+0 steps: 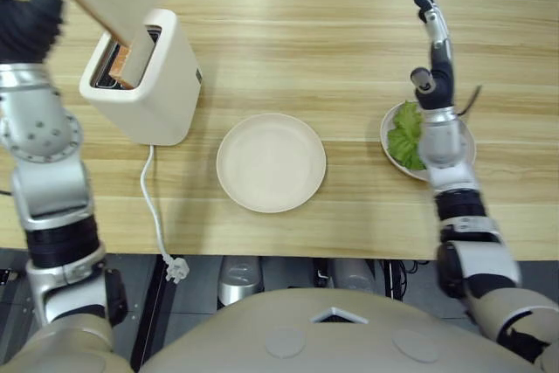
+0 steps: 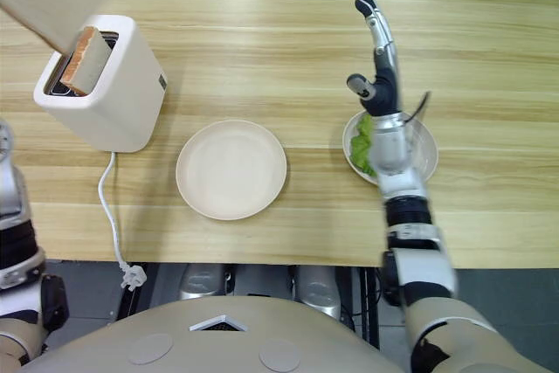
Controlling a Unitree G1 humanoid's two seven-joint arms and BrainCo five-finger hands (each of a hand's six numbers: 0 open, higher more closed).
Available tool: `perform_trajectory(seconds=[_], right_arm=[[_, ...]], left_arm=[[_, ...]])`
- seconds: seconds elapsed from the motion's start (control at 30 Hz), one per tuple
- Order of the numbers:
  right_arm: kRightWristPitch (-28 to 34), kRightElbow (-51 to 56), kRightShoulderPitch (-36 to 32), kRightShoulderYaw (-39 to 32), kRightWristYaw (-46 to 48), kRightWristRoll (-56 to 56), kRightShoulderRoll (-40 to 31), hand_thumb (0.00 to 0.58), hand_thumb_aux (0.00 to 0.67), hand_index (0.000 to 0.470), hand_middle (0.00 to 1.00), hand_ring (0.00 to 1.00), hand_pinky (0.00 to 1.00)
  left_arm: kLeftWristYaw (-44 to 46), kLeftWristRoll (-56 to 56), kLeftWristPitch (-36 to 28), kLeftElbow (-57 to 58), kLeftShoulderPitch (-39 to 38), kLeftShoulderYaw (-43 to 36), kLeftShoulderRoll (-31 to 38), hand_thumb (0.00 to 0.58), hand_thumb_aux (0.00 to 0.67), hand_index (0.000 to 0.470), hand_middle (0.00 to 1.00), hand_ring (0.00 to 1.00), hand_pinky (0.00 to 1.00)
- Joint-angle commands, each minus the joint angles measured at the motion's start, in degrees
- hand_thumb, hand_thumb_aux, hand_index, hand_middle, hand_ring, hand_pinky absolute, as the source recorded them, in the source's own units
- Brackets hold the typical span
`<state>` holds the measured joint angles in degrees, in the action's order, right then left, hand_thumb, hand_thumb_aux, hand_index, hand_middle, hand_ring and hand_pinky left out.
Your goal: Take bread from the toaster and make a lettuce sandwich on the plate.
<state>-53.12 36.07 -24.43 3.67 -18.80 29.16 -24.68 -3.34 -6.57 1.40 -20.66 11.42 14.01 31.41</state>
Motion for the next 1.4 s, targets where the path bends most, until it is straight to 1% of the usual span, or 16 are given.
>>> perform_trajectory(seconds=[0.03, 0.1, 0.17, 0.3, 0.4, 0.5, 0.67, 0.8, 0.9, 1.0, 1.03, 1.07, 1.1, 1.13, 1.27, 1.4], right_arm=[[3.6, 6.8, -0.5, -4.2, -17.4, 17.1, -10.5, 0.000, 0.000, 0.000, 0.00, 0.00, 0.00], [6.1, 11.2, -1.0, -6.8, -24.6, 21.3, -15.4, 0.000, 0.000, 0.000, 0.00, 0.00, 0.00], [8.5, 15.7, -0.8, -10.3, -30.6, 25.1, -18.7, 0.000, 0.000, 0.000, 0.00, 0.00, 0.00], [12.3, 24.9, -1.5, -19.3, -38.4, 31.4, -20.3, 0.000, 0.000, 0.000, 0.00, 0.00, 0.00], [13.4, 29.6, -1.1, -23.0, -41.7, 31.7, -20.1, 0.000, 0.000, 0.000, 0.00, 0.00, 0.00], [14.1, 32.1, -1.5, -25.9, -43.3, 31.1, -19.6, 0.000, 0.000, 0.000, 0.00, 0.00, 0.00], [15.0, 33.8, -2.3, -29.7, -44.7, 30.9, -19.4, 0.000, 0.000, 0.000, 0.00, 0.00, 0.00], [15.4, 34.5, -2.6, -31.2, -45.0, 29.8, -19.2, 0.000, 0.000, 0.000, 0.00, 0.00, 0.00], [16.0, 34.9, -2.5, -31.8, -45.2, 29.3, -19.1, 0.000, 0.000, 0.000, 0.00, 0.00, 0.00], [15.9, 35.4, -2.3, -32.1, -44.7, 28.4, -19.0, 0.000, 0.000, 0.000, 0.00, 0.00, 0.00], [16.1, 35.6, -2.2, -32.4, -44.6, 28.4, -19.0, 0.000, 0.000, 0.000, 0.00, 0.00, 0.00], [16.2, 35.7, -2.2, -32.6, -44.6, 28.2, -19.0, 0.000, 0.000, 0.000, 0.00, 0.00, 0.00], [16.2, 35.8, -2.2, -32.8, -44.5, 28.0, -19.0, 0.000, 0.000, 0.000, 0.00, 0.00, 0.00], [16.1, 35.8, -2.3, -33.0, -44.5, 27.8, -19.0, 0.000, 0.000, 0.000, 0.00, 0.00, 0.00], [16.2, 35.8, -2.4, -33.5, -44.7, 27.3, -19.1, 0.000, 0.000, 0.000, 0.00, 0.00, 0.00], [16.3, 35.9, -2.5, -34.0, -44.8, 27.1, -19.1, 0.000, 0.000, 0.000, 0.00, 0.00, 0.00]], left_arm=[[13.1, 13.0, -6.6, -0.1, -3.5, -7.4, -4.2, 0.580, 0.670, 0.460, 1.00, 1.00, 1.00], [16.5, 12.8, -7.0, 2.8, -4.6, -10.1, -5.1, 0.580, 0.670, 0.460, 1.00, 1.00, 1.00], [19.1, 12.2, -6.9, 7.2, -5.1, -12.5, -5.6, 0.580, 0.670, 0.460, 1.00, 1.00, 1.00], [22.6, 8.8, -3.3, 15.1, -5.4, -16.9, -5.8, 0.580, 0.670, 0.460, 1.00, 1.00, 1.00], [24.9, 6.9, -0.9, 22.2, -3.6, -19.6, -5.8, 0.580, 0.670, 0.460, 1.00, 1.00, 1.00], [27.3, 6.4, 0.7, 26.5, -3.2, -20.8, -5.5, 0.580, 0.670, 0.460, 1.00, 1.00, 1.00], [30.9, 5.6, 2.0, 27.3, -4.4, -21.8, -4.3, 0.580, 0.670, 0.460, 1.00, 1.00, 1.00], [34.7, 5.5, 2.2, 26.4, -5.8, -22.5, -3.0, 0.580, 0.670, 0.460, 1.00, 1.00, 1.00], [36.0, 5.0, 2.0, 25.8, -6.4, -23.0, -2.6, 0.580, 0.670, 0.460, 1.00, 1.00, 1.00], [35.5, 2.6, 2.2, 26.0, -6.8, -24.0, -2.3, 0.580, 0.670, 0.460, 1.00, 1.00, 1.00], [34.8, 1.5, 2.5, 26.4, -6.8, -24.2, -2.4, 0.487, 0.402, 0.276, 1.00, 1.00, 1.00], [34.0, 0.4, 2.9, 27.0, -6.6, -24.4, -2.5, 0.112, 0.068, 0.047, 1.00, 1.00, 1.00], [33.3, -0.5, 3.0, 27.5, -6.6, -24.4, -2.8, 0.112, 0.068, 0.047, 1.00, 1.00, 1.00], [32.5, -1.1, 3.1, 28.1, -6.4, -24.3, -3.1, 0.000, 0.000, 0.000, 1.00, 1.00, 1.00], [28.1, -4.6, 4.2, 31.0, -4.8, -23.4, -3.1, 0.000, 0.000, 0.000, 1.00, 1.00, 1.00], [24.7, -6.1, 3.7, 29.1, -3.8, -20.7, -1.9, 0.000, 0.000, 0.000, 1.00, 1.00, 1.00]])
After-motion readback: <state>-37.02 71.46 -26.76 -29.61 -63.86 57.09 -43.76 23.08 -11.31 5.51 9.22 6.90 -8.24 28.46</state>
